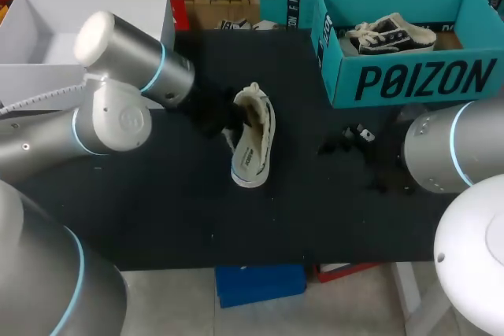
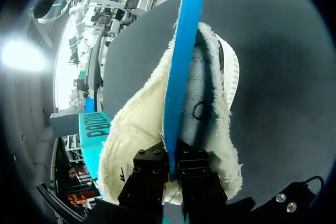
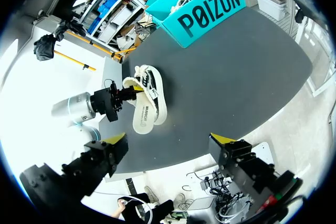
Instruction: Take the shoe out of the shoebox, open the shoe tongue, remove and reinsert the insole, then place the shoe into the shoebox
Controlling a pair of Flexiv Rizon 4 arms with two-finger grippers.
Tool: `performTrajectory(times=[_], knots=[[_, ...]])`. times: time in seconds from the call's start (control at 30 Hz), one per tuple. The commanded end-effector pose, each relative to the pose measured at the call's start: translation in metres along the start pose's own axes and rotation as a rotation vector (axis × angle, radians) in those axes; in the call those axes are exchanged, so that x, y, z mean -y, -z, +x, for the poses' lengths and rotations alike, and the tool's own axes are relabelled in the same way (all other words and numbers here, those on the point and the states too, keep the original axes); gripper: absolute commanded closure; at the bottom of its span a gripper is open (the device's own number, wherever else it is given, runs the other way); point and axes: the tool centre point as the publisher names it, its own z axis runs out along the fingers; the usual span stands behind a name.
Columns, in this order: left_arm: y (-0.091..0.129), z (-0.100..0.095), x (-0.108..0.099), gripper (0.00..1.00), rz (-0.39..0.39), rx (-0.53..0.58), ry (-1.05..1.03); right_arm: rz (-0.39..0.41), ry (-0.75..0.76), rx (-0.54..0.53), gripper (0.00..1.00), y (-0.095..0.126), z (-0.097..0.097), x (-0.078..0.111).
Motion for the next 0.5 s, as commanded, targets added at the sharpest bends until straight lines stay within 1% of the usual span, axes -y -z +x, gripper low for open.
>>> performTrajectory(times=[0.03,0.3,0.5], knots=[[0.004,-0.006,0.007,0.00,0.007,0.035,-0.010,-0.024,-0.004,0.003,0.00,-0.006,0.003,0.005],[0.018,-0.018,0.028,0.00,0.061,0.101,-0.009,-0.024,-0.004,0.003,0.00,-0.006,0.003,0.005],[0.027,-0.023,0.045,0.00,0.111,0.120,-0.014,-0.024,-0.004,0.003,0.00,-0.006,0.003,0.005]])
